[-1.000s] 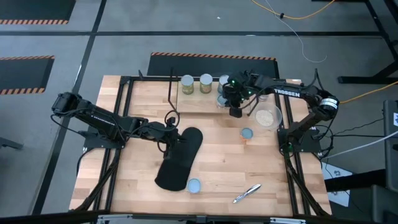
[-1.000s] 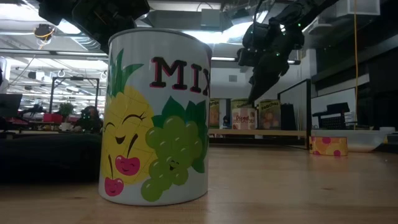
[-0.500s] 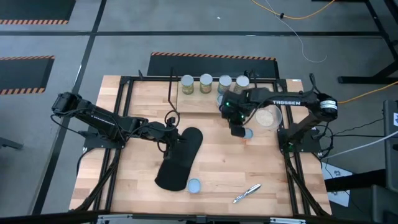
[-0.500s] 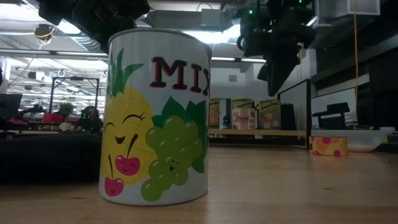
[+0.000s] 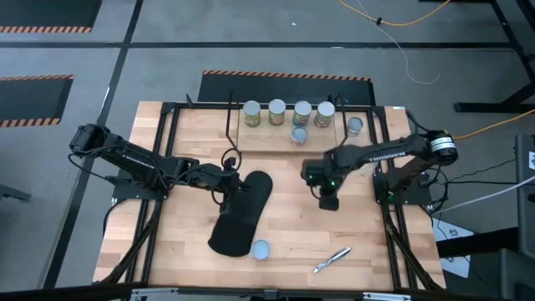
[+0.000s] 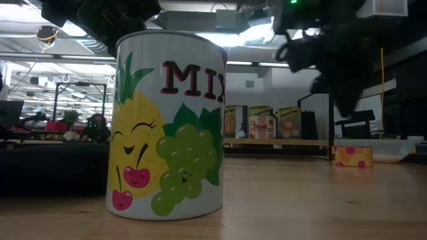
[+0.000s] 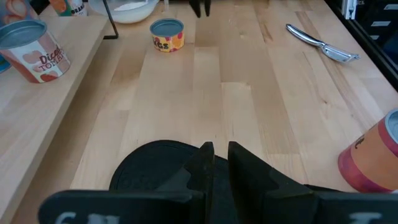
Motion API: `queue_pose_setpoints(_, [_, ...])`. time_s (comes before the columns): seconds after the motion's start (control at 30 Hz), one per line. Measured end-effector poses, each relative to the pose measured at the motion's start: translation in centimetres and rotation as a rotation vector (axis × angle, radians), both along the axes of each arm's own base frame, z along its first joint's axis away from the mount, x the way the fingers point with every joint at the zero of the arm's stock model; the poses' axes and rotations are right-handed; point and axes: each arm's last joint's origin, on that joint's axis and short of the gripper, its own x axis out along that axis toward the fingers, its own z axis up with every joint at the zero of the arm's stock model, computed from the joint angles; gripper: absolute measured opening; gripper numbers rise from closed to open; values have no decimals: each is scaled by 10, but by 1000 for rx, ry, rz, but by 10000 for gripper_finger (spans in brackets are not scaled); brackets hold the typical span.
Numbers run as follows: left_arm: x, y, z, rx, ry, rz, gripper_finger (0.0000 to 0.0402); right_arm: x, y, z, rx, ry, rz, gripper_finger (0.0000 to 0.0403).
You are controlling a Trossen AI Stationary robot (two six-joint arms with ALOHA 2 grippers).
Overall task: Pick and place cans onto a shelf
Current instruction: Put the canned pineapple on the shelf
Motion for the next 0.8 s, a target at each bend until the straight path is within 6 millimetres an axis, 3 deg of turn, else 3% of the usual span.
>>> queue_pose_setpoints(0.23, [0, 0, 0, 0, 0, 0, 41, -26, 20, -3, -87, 22, -89, 62])
queue_pose_setpoints(0.47, [0, 0, 0, 0, 0, 0, 41, -43, 14, -9, -275, 0, -309, 62])
queue_pose_setpoints(0.8, [0, 0, 0, 0, 0, 0, 41, -38, 2, -26, -245, -80, -568, 62])
